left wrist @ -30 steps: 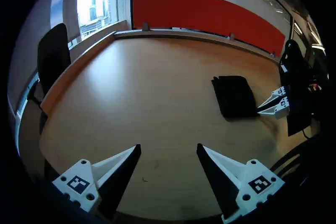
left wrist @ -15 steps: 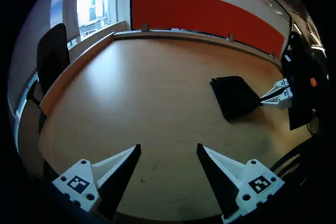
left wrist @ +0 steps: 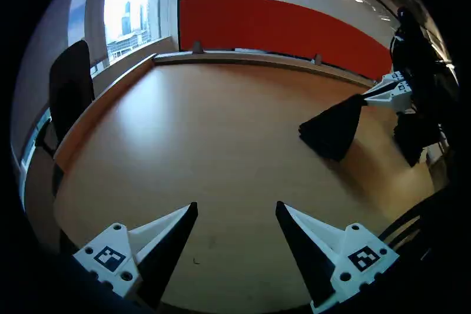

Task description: Fold towel

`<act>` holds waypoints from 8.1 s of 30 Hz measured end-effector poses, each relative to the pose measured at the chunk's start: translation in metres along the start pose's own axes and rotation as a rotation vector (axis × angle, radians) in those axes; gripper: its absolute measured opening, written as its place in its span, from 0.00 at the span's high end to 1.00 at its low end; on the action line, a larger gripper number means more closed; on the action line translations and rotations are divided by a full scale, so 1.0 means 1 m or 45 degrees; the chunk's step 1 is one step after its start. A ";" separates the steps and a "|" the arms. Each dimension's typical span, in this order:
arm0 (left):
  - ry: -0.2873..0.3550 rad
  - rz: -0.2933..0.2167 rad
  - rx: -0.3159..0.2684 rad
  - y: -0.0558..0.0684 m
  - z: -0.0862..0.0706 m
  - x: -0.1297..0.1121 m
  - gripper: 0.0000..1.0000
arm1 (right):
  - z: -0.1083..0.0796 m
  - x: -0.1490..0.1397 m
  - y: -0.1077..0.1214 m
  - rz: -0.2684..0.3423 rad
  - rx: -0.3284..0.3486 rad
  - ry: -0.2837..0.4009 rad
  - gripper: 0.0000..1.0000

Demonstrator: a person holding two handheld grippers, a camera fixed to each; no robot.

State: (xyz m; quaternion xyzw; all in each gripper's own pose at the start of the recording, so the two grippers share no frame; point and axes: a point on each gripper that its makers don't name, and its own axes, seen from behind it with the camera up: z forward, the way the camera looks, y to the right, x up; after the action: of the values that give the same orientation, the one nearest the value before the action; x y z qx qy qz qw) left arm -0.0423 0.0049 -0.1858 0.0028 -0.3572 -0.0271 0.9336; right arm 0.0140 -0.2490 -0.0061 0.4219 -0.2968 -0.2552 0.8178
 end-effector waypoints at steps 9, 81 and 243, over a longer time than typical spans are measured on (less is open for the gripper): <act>0.029 0.007 -0.008 0.004 -0.004 0.010 0.02 | -0.030 0.037 0.026 -0.012 -0.072 0.069 0.94; 0.012 0.073 -0.041 0.026 0.004 0.030 0.01 | -0.231 -0.125 0.268 0.226 -0.516 -0.182 0.94; -0.031 0.226 -0.126 0.068 0.012 0.036 0.01 | -0.307 -0.361 0.192 0.811 -0.653 -0.350 0.18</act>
State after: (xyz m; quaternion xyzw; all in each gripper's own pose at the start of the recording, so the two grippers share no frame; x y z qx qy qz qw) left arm -0.0202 0.0716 -0.1516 -0.0753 -0.3655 0.0378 0.9270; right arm 0.0108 0.2558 -0.0853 0.0544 -0.4453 -0.1093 0.8870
